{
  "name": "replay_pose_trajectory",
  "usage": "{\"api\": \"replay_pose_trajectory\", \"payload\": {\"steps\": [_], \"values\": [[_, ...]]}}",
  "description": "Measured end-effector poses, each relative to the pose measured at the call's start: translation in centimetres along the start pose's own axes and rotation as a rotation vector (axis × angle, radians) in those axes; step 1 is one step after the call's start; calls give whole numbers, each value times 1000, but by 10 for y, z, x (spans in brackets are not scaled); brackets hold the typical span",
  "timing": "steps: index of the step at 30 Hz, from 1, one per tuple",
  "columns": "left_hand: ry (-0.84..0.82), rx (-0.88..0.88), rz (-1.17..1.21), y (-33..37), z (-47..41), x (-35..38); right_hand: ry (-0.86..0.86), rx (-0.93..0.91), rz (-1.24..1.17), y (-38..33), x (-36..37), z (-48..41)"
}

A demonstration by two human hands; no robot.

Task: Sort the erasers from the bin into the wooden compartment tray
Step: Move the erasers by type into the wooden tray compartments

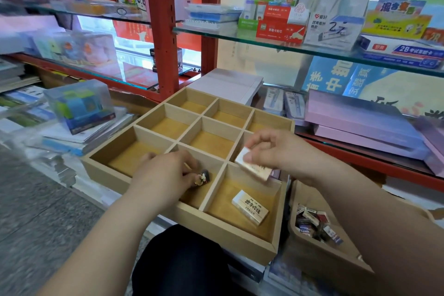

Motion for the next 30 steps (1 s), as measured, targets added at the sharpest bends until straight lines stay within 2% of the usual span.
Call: {"api": "replay_pose_trajectory", "payload": {"steps": [2, 4, 10, 14, 16, 19, 24, 30], "values": [[8, -5, 1, 0, -1, 1, -96, -7, 187, -1, 10, 7], [19, 4, 1, 2, -1, 1, -97, -19, 299, 5, 21, 9], [101, 80, -41, 4, 2, -2, -66, -54, 370, 12, 23, 14], [126, 268, 70, 17, 7, -7, -24, -185, 443, 4, 11, 23], [38, 428, 43, 32, 7, -8, 22, -202, 417, 4, -2, 23], [-191, 599, -140, 53, -3, 3, 140, -191, 412, 15, -14, 21], [-342, 663, -316, 68, -17, 17, 271, -81, 411, 43, -10, 23], [-409, 694, -203, 62, -15, 23, 264, -111, 346, 53, -4, 25]]}}
Point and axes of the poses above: each hand's wrist, its own z-axis away from the middle knuckle, its own x-axis out of the palm, y = z × x, the point moved 1 cm from there along -z, towards the middle knuckle, and after that the axes turned 5 degrees about x, right-handed, at the moved point
